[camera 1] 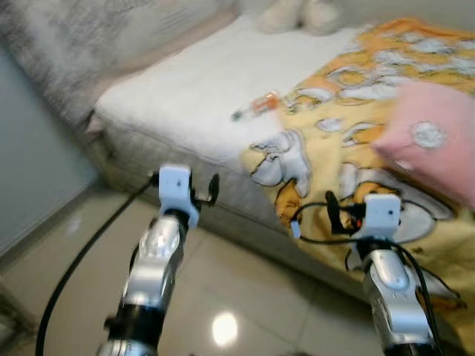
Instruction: Clean up the room
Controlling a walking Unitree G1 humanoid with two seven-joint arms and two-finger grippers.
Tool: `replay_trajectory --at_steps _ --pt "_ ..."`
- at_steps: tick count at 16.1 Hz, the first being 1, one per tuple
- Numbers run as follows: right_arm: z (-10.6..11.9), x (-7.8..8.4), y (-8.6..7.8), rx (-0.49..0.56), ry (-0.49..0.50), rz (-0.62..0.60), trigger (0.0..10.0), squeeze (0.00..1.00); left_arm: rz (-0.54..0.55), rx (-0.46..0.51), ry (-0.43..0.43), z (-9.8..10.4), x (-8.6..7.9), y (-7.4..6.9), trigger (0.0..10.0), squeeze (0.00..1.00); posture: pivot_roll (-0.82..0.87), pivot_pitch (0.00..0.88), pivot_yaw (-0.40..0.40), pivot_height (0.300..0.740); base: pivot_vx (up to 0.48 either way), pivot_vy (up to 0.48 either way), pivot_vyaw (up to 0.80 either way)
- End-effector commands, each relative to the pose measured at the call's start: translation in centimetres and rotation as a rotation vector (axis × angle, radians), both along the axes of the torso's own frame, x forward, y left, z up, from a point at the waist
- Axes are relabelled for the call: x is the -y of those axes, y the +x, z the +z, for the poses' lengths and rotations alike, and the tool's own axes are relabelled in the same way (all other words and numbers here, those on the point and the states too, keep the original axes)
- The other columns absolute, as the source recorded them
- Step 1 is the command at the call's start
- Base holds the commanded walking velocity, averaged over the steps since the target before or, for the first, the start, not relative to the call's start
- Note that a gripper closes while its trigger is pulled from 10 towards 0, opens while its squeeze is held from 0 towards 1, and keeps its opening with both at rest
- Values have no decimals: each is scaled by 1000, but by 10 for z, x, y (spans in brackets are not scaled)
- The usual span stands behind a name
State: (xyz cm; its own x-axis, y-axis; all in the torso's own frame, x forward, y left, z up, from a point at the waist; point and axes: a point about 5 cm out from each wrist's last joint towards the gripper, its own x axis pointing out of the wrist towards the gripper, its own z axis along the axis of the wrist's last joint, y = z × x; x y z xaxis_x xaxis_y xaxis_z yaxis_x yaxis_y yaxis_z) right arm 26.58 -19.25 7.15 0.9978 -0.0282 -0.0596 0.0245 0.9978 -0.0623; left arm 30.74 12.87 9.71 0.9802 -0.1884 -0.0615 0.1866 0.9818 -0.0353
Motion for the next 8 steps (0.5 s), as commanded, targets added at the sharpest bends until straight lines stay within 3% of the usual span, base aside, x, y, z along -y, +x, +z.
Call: replay_trajectory --at_steps 1,4,6,8 --pt "2 -2 1 17 7 0 10000 0 -7 -2 12 -1 -3 1 10000 0 -201 0 81 723 0 -420 600" --pt "4 1 -1 31 -26 -13 10000 0 -68 0 21 -2 0 4 10000 0 -214 0 90 723 0 -420 -154" --pt "4 1 -2 34 -23 -17 10000 0 -73 -2 9 -2 -1 6 10000 0 -218 0 92 723 131 -409 -759" --pt "3 1 -3 35 -23 -17 10000 0 -76 -5 -3 -3 -2 7 10000 0 -220 0 93 723 0 0 -759"
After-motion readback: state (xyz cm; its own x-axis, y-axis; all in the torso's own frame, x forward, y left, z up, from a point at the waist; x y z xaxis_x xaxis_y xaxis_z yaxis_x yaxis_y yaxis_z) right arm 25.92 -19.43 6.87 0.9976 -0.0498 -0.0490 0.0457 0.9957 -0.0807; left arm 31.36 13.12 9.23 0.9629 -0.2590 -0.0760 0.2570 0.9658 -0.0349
